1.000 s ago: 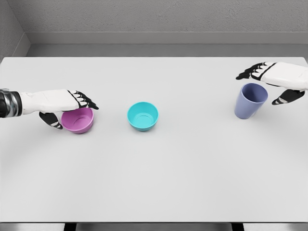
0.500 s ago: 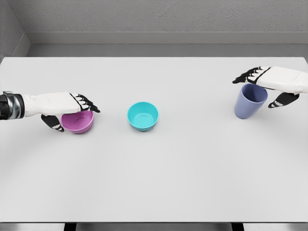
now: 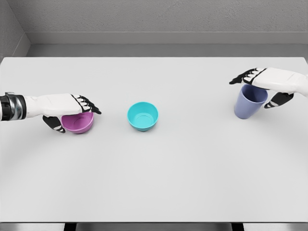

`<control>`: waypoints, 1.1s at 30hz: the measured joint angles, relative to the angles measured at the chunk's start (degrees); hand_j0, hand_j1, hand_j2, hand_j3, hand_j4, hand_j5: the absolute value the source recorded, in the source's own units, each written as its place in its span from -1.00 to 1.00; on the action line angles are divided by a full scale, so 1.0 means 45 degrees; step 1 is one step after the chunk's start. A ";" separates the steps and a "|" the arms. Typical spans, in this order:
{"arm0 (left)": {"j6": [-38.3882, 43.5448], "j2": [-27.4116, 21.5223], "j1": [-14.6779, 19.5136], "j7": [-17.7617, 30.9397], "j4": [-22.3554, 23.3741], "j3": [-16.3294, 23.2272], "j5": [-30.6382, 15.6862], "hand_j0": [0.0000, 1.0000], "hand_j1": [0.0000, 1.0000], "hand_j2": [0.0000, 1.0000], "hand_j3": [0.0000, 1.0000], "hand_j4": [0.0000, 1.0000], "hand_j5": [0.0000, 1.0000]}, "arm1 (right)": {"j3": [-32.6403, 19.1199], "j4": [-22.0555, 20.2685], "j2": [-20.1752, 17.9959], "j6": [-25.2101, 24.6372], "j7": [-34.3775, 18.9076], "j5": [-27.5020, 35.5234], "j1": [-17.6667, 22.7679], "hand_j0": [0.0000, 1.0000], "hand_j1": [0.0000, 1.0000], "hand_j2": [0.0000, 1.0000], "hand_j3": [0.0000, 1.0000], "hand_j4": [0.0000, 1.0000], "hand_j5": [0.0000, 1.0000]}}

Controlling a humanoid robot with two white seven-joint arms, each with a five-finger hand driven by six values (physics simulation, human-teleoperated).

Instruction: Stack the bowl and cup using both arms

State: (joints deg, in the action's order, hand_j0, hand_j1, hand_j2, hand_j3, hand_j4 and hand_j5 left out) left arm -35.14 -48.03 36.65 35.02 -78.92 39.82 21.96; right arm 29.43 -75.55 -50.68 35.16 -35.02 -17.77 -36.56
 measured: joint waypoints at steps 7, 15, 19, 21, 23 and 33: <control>0.0005 -0.0008 0.0000 -0.0005 -0.0377 0.0234 0.0002 0.56 0.56 0.56 0.56 0.56 0.56 | 0.0041 0.0177 0.0087 0.0000 0.0000 -0.0008 0.0000 1.00 1.00 1.00 1.00 1.00 1.00; -0.0009 -0.0017 0.0000 -0.0007 -0.0478 0.0312 0.0015 0.40 0.40 0.40 0.40 0.40 0.40 | 0.0144 0.0387 0.0175 0.0001 0.0000 -0.0026 -0.0039 1.00 1.00 1.00 1.00 1.00 1.00; -0.0023 -0.0026 0.0058 -0.0032 -0.0528 0.0317 0.0035 0.39 0.39 0.39 0.39 0.39 0.39 | 0.0159 0.0403 0.0181 0.0000 0.0000 -0.0029 -0.0078 1.00 1.00 1.00 1.00 1.00 1.00; -0.0031 -0.0047 0.0194 -0.0030 -0.0619 0.0312 0.0056 0.29 0.29 0.29 0.29 0.29 0.29 | 0.0163 0.0407 0.0182 0.0000 0.0000 -0.0029 -0.0078 1.00 1.00 1.00 1.00 1.00 1.00; -0.0026 -0.0096 0.0312 -0.0031 -0.0947 0.0297 0.0040 0.29 0.29 0.29 0.29 0.29 0.29 | 0.0165 0.0413 0.0183 0.0000 0.0000 -0.0030 -0.0078 1.00 1.00 1.00 1.00 1.00 1.00; -0.0025 0.0541 0.1738 -0.0018 -0.2218 0.0247 -0.0096 0.29 0.29 0.29 0.29 0.29 0.29 | 0.0230 0.0424 0.0199 0.0000 0.0000 -0.0026 -0.0098 1.00 1.00 1.00 1.00 1.00 1.00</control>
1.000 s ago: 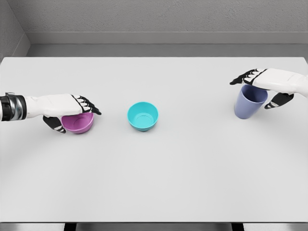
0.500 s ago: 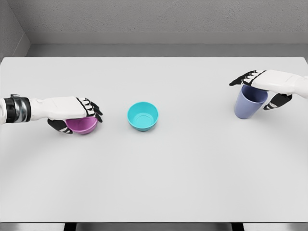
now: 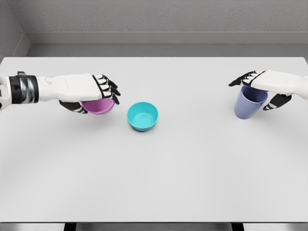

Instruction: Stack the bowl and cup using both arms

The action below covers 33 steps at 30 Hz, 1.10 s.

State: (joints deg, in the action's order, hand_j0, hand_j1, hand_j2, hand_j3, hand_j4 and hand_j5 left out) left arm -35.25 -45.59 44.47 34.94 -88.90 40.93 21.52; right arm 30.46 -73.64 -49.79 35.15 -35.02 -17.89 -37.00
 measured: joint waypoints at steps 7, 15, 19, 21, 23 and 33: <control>-0.0005 0.1395 0.0137 0.0019 0.0049 0.0028 0.0074 0.29 0.29 0.29 0.29 0.29 0.29 | 0.0018 -0.0073 -0.0012 0.0000 0.0000 -0.0010 0.0000 1.00 1.00 1.00 1.00 1.00 1.00; 0.0002 0.2168 0.0215 0.0013 0.0072 0.0076 0.0134 0.29 0.29 0.29 0.29 0.29 0.29 | 0.0083 -0.0132 -0.0028 0.0000 0.0000 -0.0024 0.0020 1.00 1.00 1.00 1.00 1.00 1.00; 0.0005 0.2512 0.0235 0.0007 0.0085 0.0324 0.0153 0.30 0.30 0.30 0.30 0.30 0.30 | 0.0105 -0.0164 -0.0033 0.0000 0.0000 -0.0022 0.0020 1.00 1.00 1.00 1.00 1.00 1.00; 0.0003 0.2593 0.0215 0.0008 0.0094 0.0450 0.0239 0.31 0.31 0.31 0.31 0.31 0.31 | 0.0112 -0.0169 -0.0033 0.0000 0.0000 -0.0022 0.0020 1.00 1.00 1.00 1.00 1.00 1.00; 0.0003 0.2676 0.0215 0.0007 0.0157 0.0523 0.0297 0.32 0.32 0.32 0.32 0.32 0.32 | 0.0136 -0.0164 -0.0025 -0.0001 0.0000 -0.0021 0.0020 1.00 1.00 1.00 1.00 1.00 1.00; 0.0005 0.2792 0.0215 0.0005 0.0413 0.0909 0.0518 0.36 0.36 0.36 0.36 0.36 0.36 | 0.0475 -0.0067 0.0044 0.0000 0.0000 -0.0053 0.0000 1.00 1.00 1.00 1.00 1.00 1.00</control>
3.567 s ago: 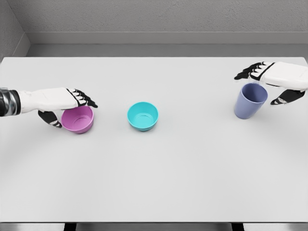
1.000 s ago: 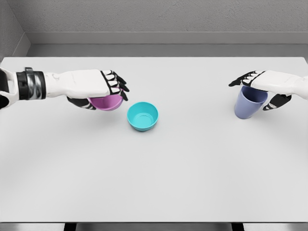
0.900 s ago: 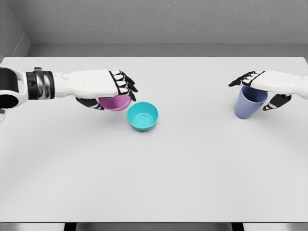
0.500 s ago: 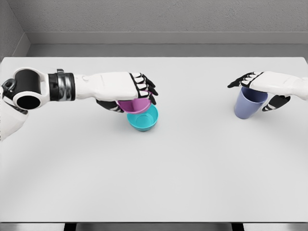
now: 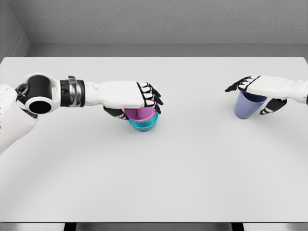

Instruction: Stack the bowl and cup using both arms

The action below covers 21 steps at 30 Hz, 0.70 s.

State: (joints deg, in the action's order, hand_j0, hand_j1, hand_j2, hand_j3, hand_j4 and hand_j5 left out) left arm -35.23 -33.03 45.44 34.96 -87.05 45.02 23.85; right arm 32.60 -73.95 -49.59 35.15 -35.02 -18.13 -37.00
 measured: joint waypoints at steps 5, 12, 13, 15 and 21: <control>-0.0003 0.0131 0.0020 0.0000 0.0377 0.0242 0.0169 0.36 0.36 0.36 0.36 0.36 0.36 | 0.0011 0.0027 0.0015 0.0000 0.0000 -0.0023 0.0000 1.00 1.00 1.00 1.00 1.00 1.00; -0.0001 0.0391 0.0020 -0.0001 0.0688 0.0320 0.0271 0.36 0.36 0.36 0.36 0.36 0.36 | 0.0010 0.0046 0.0018 0.0000 0.0000 -0.0027 0.0019 1.00 1.00 1.00 1.00 1.00 1.00; -0.0002 0.0418 0.0020 -0.0001 0.0723 0.0325 0.0298 0.37 0.37 0.37 0.37 0.37 0.37 | 0.0010 0.0047 0.0019 -0.0001 0.0000 -0.0027 0.0000 1.00 1.00 1.00 1.00 1.00 1.00; -0.0002 0.0517 0.0020 -0.0001 0.0775 0.0331 0.0404 0.44 0.44 0.44 0.44 0.44 0.44 | 0.0010 0.0048 0.0020 -0.0001 0.0000 -0.0025 0.0000 1.00 1.00 1.00 1.00 1.00 1.00; 0.0002 0.0612 0.0020 -0.0003 0.0834 0.0383 0.0485 0.73 0.73 0.73 0.73 0.73 0.73 | 0.0011 0.0065 0.0034 0.0000 0.0000 -0.0018 0.0000 1.00 1.00 1.00 1.00 1.00 1.00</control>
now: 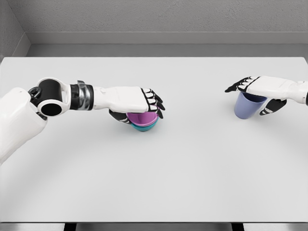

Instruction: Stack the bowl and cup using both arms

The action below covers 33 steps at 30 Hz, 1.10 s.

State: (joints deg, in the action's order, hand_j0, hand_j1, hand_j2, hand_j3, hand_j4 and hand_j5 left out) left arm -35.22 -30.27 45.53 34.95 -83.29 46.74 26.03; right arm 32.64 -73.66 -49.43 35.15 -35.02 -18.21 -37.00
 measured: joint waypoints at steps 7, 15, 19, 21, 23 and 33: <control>0.0007 0.0032 0.0097 0.0012 0.0251 0.0013 -0.0067 1.00 1.00 1.00 1.00 1.00 1.00 | 0.0043 0.0003 0.0003 0.0000 0.0000 -0.0008 -0.0020 1.00 1.00 1.00 1.00 1.00 1.00; 0.0015 0.0084 0.0137 0.0018 0.0348 0.0002 -0.0142 1.00 1.00 1.00 1.00 1.00 1.00 | 0.0075 0.0090 0.0004 0.0000 0.0000 -0.0009 -0.0078 1.00 1.00 1.00 1.00 1.00 1.00; 0.0017 0.0077 0.0234 0.0018 0.0361 -0.0015 -0.0159 1.00 1.00 1.00 1.00 1.00 1.00 | 0.0077 0.0127 0.0004 0.0000 0.0000 -0.0010 -0.0078 1.00 1.00 1.00 1.00 1.00 1.00; 0.0017 0.0071 0.0312 0.0018 0.0363 -0.0035 -0.0173 1.00 1.00 1.00 1.00 1.00 1.00 | 0.0077 0.0134 0.0006 0.0000 0.0000 -0.0010 -0.0078 1.00 1.00 1.00 1.00 1.00 1.00; 0.0017 0.0039 0.0410 0.0018 0.0360 -0.0059 -0.0277 1.00 1.00 1.00 1.00 1.00 1.00 | 0.0077 0.0137 0.0012 0.0000 0.0000 -0.0010 -0.0078 1.00 1.00 1.00 1.00 1.00 1.00; 0.0014 -0.1393 0.0488 0.0018 0.0221 -0.0580 -0.2129 1.00 1.00 1.00 1.00 1.00 1.00 | 0.0094 0.0146 0.0098 0.0000 0.0000 -0.0010 -0.0078 1.00 1.00 1.00 1.00 1.00 1.00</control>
State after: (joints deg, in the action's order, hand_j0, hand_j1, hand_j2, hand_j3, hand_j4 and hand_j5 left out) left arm -35.16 -36.54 47.72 35.03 -82.30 44.13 16.45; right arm 33.07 -73.00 -49.00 35.15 -35.02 -18.25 -37.35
